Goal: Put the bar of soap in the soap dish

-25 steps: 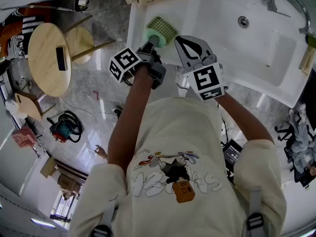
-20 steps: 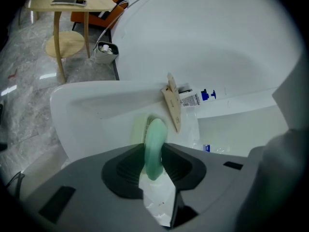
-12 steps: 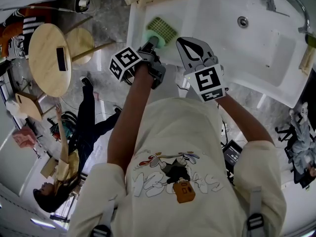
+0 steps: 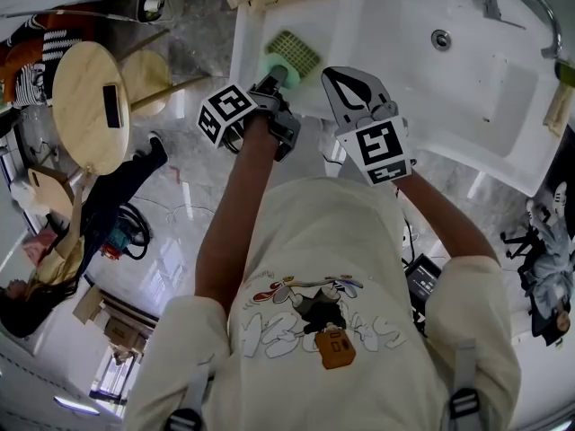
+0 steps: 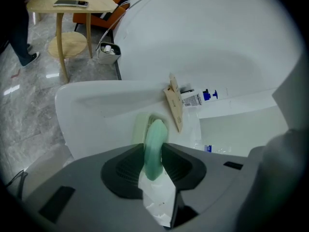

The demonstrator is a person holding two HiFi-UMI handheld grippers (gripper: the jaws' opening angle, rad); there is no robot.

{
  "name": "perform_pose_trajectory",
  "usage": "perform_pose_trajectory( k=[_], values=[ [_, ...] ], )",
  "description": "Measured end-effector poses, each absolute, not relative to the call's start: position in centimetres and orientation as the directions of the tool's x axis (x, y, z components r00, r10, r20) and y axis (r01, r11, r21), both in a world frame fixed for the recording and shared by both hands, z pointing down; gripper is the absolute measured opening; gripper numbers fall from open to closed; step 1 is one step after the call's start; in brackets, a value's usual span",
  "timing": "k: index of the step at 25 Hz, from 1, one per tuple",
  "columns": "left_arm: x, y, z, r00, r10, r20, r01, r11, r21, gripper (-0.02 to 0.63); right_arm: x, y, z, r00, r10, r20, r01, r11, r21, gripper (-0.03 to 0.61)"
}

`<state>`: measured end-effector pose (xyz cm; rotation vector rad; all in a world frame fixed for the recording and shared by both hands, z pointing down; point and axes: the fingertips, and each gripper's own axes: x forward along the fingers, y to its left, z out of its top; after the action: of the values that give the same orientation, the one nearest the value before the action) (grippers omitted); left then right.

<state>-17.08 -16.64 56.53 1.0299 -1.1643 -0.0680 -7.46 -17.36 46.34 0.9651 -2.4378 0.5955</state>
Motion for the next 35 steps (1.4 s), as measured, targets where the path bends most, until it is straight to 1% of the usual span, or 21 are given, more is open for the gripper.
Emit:
perform_pose_trajectory(
  k=[7, 14, 35],
  values=[
    [-17.0, -16.6, 56.4, 0.438, -0.534, 0.723, -0.450, 0.566, 0.691, 0.121, -7.2, -17.3, 46.3, -0.654, -0.521, 0.548, -0.716, 0.661, -0.226, 0.006],
    [-17.8, -16.6, 56.0, 0.399, -0.557, 0.728, -0.450, 0.573, 0.685, 0.121, -7.0, -17.0, 46.1, -0.655, -0.524, 0.545, -0.715, 0.662, -0.224, 0.006],
    [-17.9, -17.1, 55.4, 0.387, -0.589, 0.710, -0.429, 0.566, 0.704, 0.121, -6.7, -16.8, 45.8, -0.657, -0.525, 0.541, -0.714, 0.663, -0.225, 0.006]
  ],
)
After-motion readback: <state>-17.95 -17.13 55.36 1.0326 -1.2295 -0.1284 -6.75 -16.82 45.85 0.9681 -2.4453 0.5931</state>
